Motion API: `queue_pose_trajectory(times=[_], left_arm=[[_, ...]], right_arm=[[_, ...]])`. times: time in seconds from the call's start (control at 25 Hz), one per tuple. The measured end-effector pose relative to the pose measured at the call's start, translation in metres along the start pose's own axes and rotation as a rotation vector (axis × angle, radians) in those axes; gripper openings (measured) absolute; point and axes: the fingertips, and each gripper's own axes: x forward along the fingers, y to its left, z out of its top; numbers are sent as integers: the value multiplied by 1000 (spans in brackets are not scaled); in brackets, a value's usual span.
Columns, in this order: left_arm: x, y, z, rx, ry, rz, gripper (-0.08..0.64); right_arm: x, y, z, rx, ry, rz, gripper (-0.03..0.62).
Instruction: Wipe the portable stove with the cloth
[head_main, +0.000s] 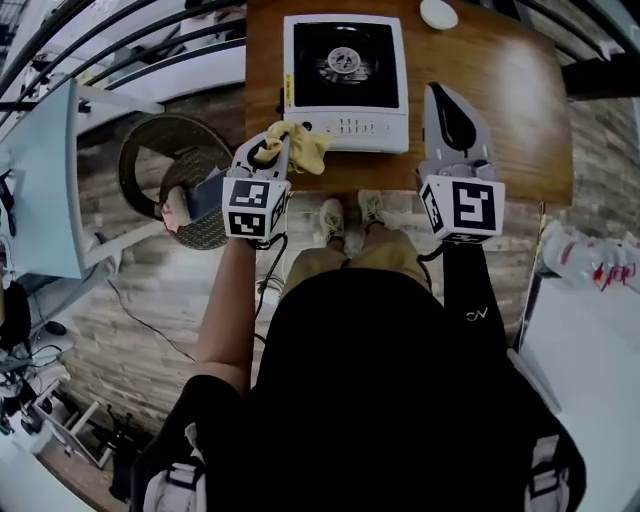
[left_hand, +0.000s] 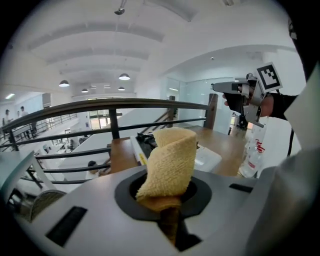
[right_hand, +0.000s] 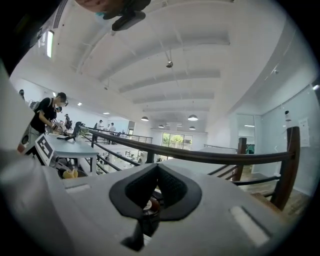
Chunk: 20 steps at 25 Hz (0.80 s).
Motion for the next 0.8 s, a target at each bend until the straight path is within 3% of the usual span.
queue_pose_trajectory(times=[0.16, 0.32, 0.44, 0.8], left_arm=[[-30, 38, -15, -60, 12, 112, 29], [-48, 30, -2, -50, -44, 76, 29], [-45, -2, 13, -25, -94, -18, 29], [10, -181, 26, 105, -101, -473, 29]], right_arm=[[20, 30, 3, 5, -11, 77, 3], [25, 44, 7, 2, -17, 112, 3], [21, 39, 5, 5, -13, 92, 3], [-33, -17, -4, 16, 17, -84, 3]])
